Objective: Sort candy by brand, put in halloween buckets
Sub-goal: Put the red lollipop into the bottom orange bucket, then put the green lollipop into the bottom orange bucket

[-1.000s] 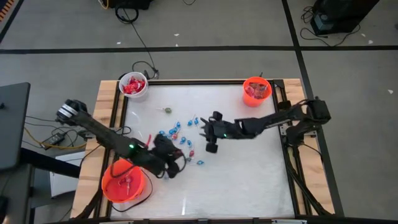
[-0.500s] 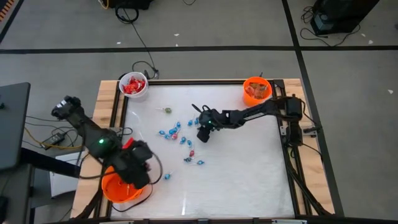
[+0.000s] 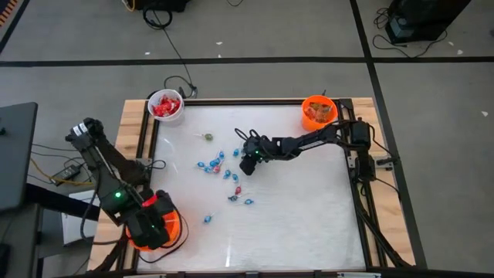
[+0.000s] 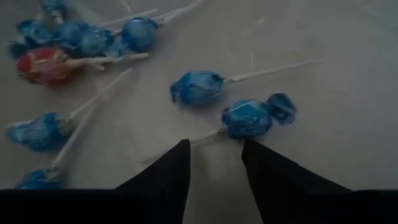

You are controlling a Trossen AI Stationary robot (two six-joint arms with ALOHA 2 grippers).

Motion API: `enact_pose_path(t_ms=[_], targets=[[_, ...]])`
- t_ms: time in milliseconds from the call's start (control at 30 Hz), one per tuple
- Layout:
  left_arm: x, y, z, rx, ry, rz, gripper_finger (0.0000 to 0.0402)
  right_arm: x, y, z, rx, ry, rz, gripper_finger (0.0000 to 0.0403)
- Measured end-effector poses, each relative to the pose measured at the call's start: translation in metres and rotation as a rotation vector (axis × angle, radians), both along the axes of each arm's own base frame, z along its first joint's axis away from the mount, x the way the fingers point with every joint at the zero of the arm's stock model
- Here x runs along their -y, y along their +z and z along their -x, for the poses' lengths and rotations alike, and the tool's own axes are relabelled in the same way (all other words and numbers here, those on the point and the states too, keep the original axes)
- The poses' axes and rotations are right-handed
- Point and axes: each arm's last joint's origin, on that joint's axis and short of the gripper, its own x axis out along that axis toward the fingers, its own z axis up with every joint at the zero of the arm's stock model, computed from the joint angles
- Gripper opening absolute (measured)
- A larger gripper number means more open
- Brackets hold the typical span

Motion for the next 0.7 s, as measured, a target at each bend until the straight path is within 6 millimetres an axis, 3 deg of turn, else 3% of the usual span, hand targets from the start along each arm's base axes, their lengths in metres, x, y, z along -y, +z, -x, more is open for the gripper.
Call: enact_pose_path(t_ms=[200, 400, 567, 700], targets=[[0.002, -0.021, 0.012, -0.11, 0.029, -0.015, 0.0092, -0.005, 0.008, 0.001, -0.008, 0.042, 0.04, 0.0154], [-0.002, -0.04, 0.017, -0.147, 0.027, -0.075, 0.0114, -0.009, 0.039, -0.012, -0.075, 0.258, 0.144, 0.016], [-0.006, -0.046, 0.02, -0.178, 0.029, -0.114, 0.0136, -0.005, 0.061, -0.036, -0.198, 0.367, 0.206, 0.0176], [-0.012, -0.042, 0.021, -0.145, 0.059, -0.203, 0.0138, 0.011, 0.078, -0.062, -0.23, 0.393, 0.23, 0.0188]])
